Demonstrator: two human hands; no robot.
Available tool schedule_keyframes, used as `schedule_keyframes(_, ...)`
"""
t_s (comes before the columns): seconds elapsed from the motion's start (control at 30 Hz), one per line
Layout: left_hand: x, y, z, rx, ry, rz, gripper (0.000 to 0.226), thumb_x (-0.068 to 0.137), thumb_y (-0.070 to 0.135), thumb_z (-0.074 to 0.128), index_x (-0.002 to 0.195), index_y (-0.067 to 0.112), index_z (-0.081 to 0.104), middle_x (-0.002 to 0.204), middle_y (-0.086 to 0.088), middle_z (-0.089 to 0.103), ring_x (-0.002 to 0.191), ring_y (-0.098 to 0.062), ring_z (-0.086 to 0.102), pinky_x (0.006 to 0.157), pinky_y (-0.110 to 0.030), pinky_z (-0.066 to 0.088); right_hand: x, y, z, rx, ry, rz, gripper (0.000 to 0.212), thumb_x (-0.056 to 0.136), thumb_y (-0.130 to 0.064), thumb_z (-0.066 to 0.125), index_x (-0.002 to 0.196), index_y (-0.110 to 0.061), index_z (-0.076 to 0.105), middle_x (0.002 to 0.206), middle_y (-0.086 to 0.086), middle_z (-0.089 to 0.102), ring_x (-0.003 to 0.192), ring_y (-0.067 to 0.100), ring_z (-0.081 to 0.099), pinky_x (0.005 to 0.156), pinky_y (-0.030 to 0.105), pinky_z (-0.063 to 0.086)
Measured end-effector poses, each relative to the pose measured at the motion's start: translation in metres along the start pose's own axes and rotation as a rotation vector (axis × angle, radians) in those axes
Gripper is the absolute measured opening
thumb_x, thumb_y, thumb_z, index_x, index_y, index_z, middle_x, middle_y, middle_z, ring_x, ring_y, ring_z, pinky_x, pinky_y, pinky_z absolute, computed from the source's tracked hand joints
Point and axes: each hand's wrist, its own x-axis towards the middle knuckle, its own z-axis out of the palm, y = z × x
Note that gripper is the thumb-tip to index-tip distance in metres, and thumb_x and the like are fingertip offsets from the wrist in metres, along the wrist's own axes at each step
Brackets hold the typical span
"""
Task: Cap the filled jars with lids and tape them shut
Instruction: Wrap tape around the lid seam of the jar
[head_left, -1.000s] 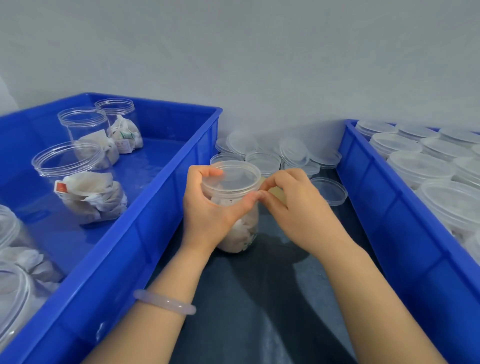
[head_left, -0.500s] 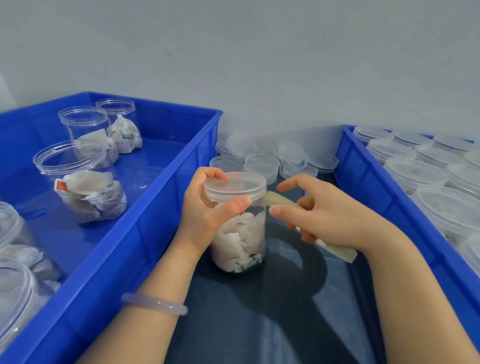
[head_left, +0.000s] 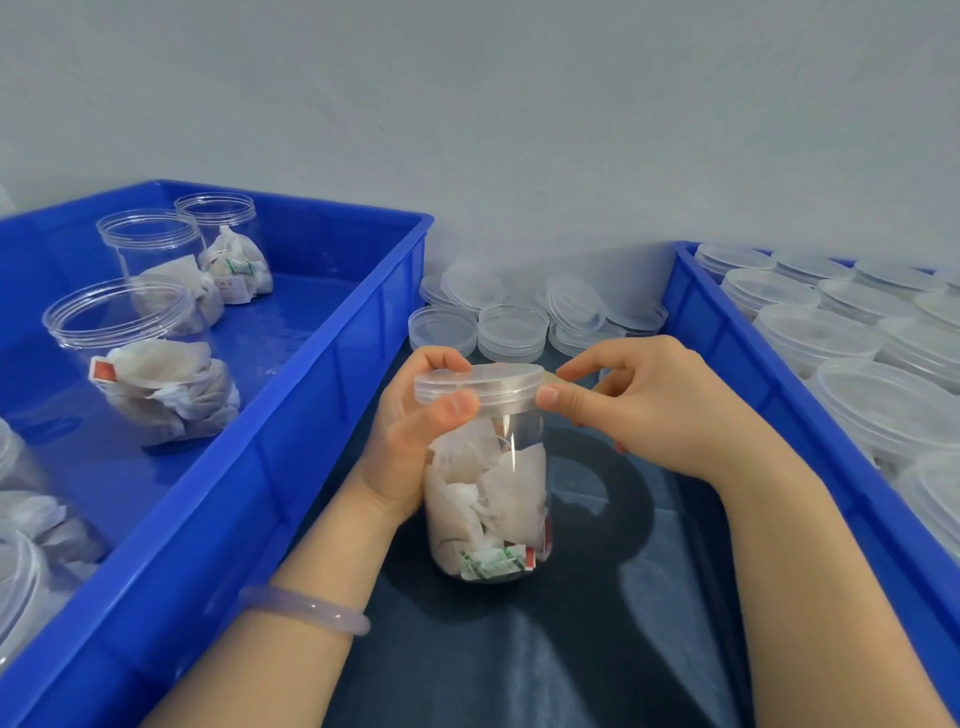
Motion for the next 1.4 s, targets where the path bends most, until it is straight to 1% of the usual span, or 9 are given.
schedule_keyframes(0.2,-0.001,0.001,-0.003,-0.077,-0.084,-0.125,0.104,0.031,0.061,0.089,0.114,0.010,0.051,0.105,-0.015,0.065,0.090,-0.026,0.066,0.081,-0.042,0.053,0.005,0.004,0.009,0.042,-0.099,-0.026,0.091,0.046,-0.088,0.040,0.124,-0.045,0.057,0.082,-0.007,0.068,0.056,-0.005,0.054,0.067,0.023,0.046)
schedule_keyframes(0.37,0.001,0.003,0.003,0.102,0.007,-0.076,0.100,0.029,0.068,0.085,0.106,0.013,0.055,0.093,-0.006,0.066,0.080,-0.017,0.067,0.068,-0.029,0.056,0.004,0.005,0.009,0.017,-0.206,-0.034,0.090,0.053,-0.087,0.035,0.133,-0.047,0.048,0.104,0.011,0.065,0.083,0.021,0.059,0.082,0.040,0.052)
schedule_keyframes(0.5,0.002,0.006,0.001,0.207,0.093,-0.022,0.074,0.047,0.050,0.080,0.113,0.027,0.056,0.109,-0.003,0.067,0.102,-0.020,0.066,0.081,-0.028,0.056,0.003,0.000,0.006,-0.020,-0.150,-0.023,0.102,0.049,-0.087,0.031,0.140,-0.042,0.042,0.106,-0.014,0.059,0.082,0.004,0.050,0.088,0.032,0.045)
schedule_keyframes(0.63,0.003,0.007,0.010,0.380,0.187,-0.021,0.083,0.037,0.062,0.078,0.112,0.039,0.053,0.113,0.010,0.063,0.100,-0.002,0.064,0.074,-0.016,0.053,-0.001,-0.009,0.008,-0.144,-0.123,-0.016,0.103,0.053,-0.086,0.026,0.145,-0.039,0.033,0.135,-0.017,0.052,0.124,0.013,0.048,0.093,0.027,0.034)
schedule_keyframes(0.77,0.003,0.008,0.004,0.318,0.171,-0.045,0.078,0.041,0.055,0.078,0.113,0.036,0.056,0.116,0.001,0.065,0.104,-0.014,0.065,0.083,-0.029,0.054,-0.007,-0.007,-0.001,-0.029,-0.238,-0.035,0.077,0.073,-0.067,0.053,0.144,-0.046,0.030,0.077,0.003,0.063,0.066,0.004,0.064,0.079,0.026,0.050)
schedule_keyframes(0.83,0.003,0.009,-0.001,0.283,0.143,-0.063,0.077,0.043,0.051,0.079,0.115,0.034,0.058,0.117,-0.003,0.066,0.105,-0.018,0.066,0.083,-0.031,0.054,-0.009,-0.004,-0.006,0.012,-0.304,-0.048,0.074,0.074,-0.060,0.059,0.141,-0.050,0.031,0.075,0.011,0.065,0.064,0.007,0.066,0.081,0.033,0.054)
schedule_keyframes(1.0,0.004,0.009,-0.004,0.290,0.061,-0.073,0.076,0.046,0.048,0.079,0.117,0.029,0.060,0.117,-0.006,0.066,0.108,-0.021,0.064,0.086,-0.032,0.051,-0.009,-0.001,-0.017,0.020,-0.216,-0.022,0.054,0.075,-0.056,0.061,0.128,-0.052,0.049,0.074,-0.003,0.070,0.058,-0.001,0.060,0.075,0.025,0.049)
schedule_keyframes(1.13,0.003,0.006,-0.003,0.267,-0.007,-0.087,0.070,0.050,0.044,0.077,0.115,0.024,0.061,0.109,-0.007,0.070,0.102,-0.023,0.067,0.079,-0.029,0.054,-0.008,0.003,-0.017,0.006,-0.079,-0.034,0.051,0.068,-0.057,0.065,0.118,-0.048,0.060,0.070,-0.029,0.056,0.066,-0.011,0.053,0.075,0.017,0.039)
schedule_keyframes(1.4,-0.002,0.008,-0.004,0.224,-0.055,-0.087,0.088,0.039,0.059,0.087,0.115,0.023,0.059,0.108,-0.003,0.070,0.103,-0.023,0.067,0.078,-0.027,0.054,-0.004,0.000,-0.005,0.003,-0.143,-0.010,0.047,0.065,-0.064,0.061,0.108,-0.045,0.062,0.082,-0.006,0.065,0.055,0.002,0.063,0.059,0.018,0.042)
